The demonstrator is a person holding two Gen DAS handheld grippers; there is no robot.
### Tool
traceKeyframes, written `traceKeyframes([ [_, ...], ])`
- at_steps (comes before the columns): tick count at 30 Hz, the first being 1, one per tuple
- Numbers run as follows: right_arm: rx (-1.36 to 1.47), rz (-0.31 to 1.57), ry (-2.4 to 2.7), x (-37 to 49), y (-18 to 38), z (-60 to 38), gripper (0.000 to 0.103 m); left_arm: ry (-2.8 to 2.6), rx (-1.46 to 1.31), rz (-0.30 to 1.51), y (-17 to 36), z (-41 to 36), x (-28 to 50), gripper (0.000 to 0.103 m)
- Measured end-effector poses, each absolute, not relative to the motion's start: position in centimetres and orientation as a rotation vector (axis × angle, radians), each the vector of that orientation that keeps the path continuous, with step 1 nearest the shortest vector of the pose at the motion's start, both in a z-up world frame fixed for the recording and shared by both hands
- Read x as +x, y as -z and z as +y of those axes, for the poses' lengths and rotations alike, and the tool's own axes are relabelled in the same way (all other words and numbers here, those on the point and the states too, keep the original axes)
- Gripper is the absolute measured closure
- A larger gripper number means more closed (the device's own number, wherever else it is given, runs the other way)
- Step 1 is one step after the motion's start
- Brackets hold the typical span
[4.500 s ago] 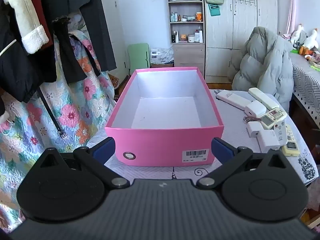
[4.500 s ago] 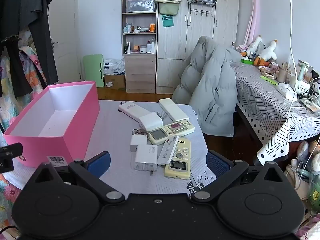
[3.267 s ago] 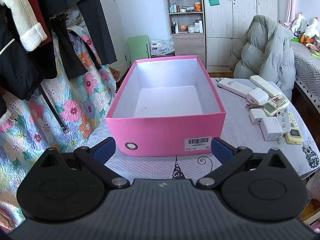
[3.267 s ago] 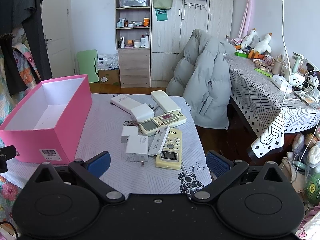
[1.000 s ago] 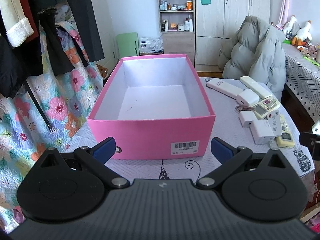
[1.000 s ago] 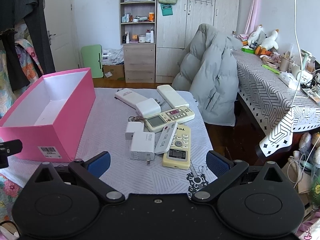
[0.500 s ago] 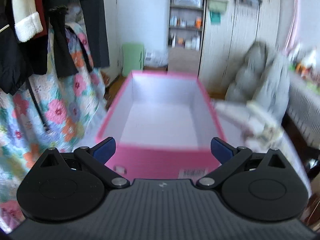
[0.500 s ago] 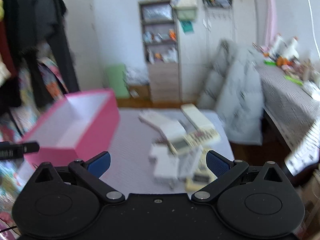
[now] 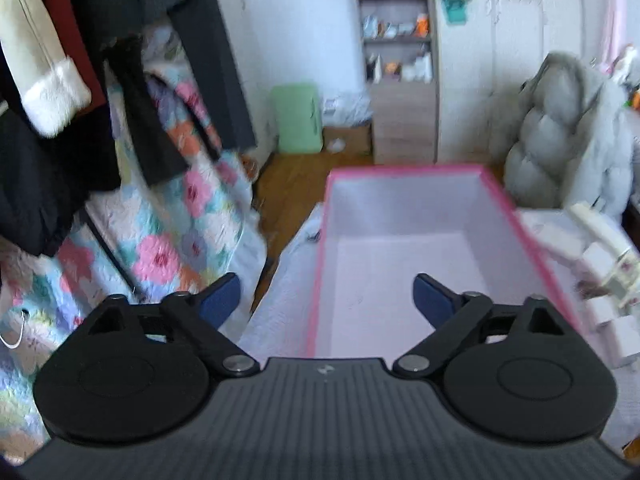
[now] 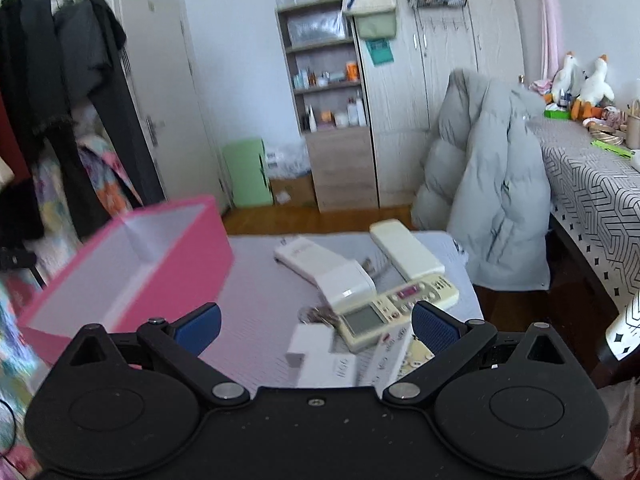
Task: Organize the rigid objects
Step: 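Move the left tool over the pink box while the right tool reaches the white power brick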
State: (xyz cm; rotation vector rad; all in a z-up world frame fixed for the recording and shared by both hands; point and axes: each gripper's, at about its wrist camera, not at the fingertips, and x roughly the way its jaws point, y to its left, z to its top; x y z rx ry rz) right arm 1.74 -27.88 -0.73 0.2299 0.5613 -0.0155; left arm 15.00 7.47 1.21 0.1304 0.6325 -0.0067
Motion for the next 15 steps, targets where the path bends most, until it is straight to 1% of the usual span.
traceKeyframes([
  [2, 0.235, 0.599, 0.006, 2.5, 1.5, -27.7, 0.004, 0.023, 0.101, 0.688, 0.1, 8.2, 16.5, 0.029],
  [5, 0.231, 0.663, -0.042, 3.4, 2.9, -27.1, 0.010, 0.030, 0.095, 0.745, 2.0, 8.7, 17.7, 0.034],
  [7, 0.215, 0.698, -0.068, 4.1, 3.8, -26.5, 0.020, 0.031, 0.110, 0.765, 3.1, 8.8, 18.3, 0.037],
  [8, 0.207, 0.715, -0.078, 4.4, 4.2, -26.2, 0.022, 0.033, 0.116, 0.770, 3.5, 8.9, 18.8, 0.039],
  [10, 0.192, 0.742, -0.080, 5.1, 4.9, -25.8, 0.032, 0.027, 0.114, 0.779, 4.1, 9.3, 19.6, 0.040],
  [13, 0.152, 0.760, -0.053, 5.7, 5.4, -25.2, 0.032, 0.025, 0.095, 0.784, 4.2, 9.9, 20.7, 0.046],
  [15, 0.120, 0.773, -0.036, 6.1, 5.6, -24.9, 0.032, 0.029, 0.092, 0.781, 4.2, 10.1, 21.4, 0.052],
])
